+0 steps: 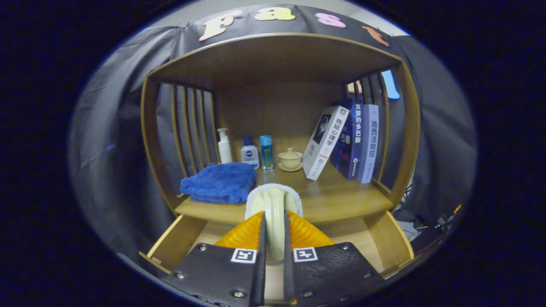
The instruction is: Pull open the drawer, take out the items inside it, and place them on the countertop above the cabinet.
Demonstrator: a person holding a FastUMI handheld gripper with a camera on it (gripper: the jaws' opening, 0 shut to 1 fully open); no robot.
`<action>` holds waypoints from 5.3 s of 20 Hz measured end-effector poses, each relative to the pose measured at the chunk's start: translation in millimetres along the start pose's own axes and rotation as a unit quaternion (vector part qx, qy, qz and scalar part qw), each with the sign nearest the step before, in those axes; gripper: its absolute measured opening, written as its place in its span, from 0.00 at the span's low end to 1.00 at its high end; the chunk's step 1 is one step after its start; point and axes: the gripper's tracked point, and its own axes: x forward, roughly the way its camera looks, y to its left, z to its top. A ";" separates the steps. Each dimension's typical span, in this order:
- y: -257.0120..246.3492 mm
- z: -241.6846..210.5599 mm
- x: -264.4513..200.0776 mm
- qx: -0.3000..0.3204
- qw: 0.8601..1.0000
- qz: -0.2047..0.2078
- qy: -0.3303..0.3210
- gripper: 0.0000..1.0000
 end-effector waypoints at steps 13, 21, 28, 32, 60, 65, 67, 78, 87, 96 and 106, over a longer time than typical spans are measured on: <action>2.2 -13.9 104.5 0.041 0.998 -0.026 0.025 0.17; -2.0 -4.3 149.5 0.090 0.996 -0.024 0.004 0.18; -9.0 -3.8 148.7 0.104 0.994 -0.040 -0.003 0.44; -13.2 7.8 121.9 0.124 0.990 -0.044 -0.046 0.97; -20.1 -218.3 -108.2 0.041 0.998 -0.004 -0.039 0.98; -21.8 -223.1 -110.4 -0.028 0.997 -0.041 -0.060 0.98; -23.3 -223.4 -105.9 -0.041 0.996 -0.042 -0.065 0.98; -27.0 -212.0 -74.4 -0.014 0.998 -0.025 -0.064 0.98; -18.8 -189.0 -29.5 -0.013 0.998 -0.039 -0.046 0.98; -18.2 -182.2 3.8 0.000 0.999 -0.034 -0.026 0.98; -17.9 -166.6 49.1 -0.011 0.999 -0.037 -0.007 0.98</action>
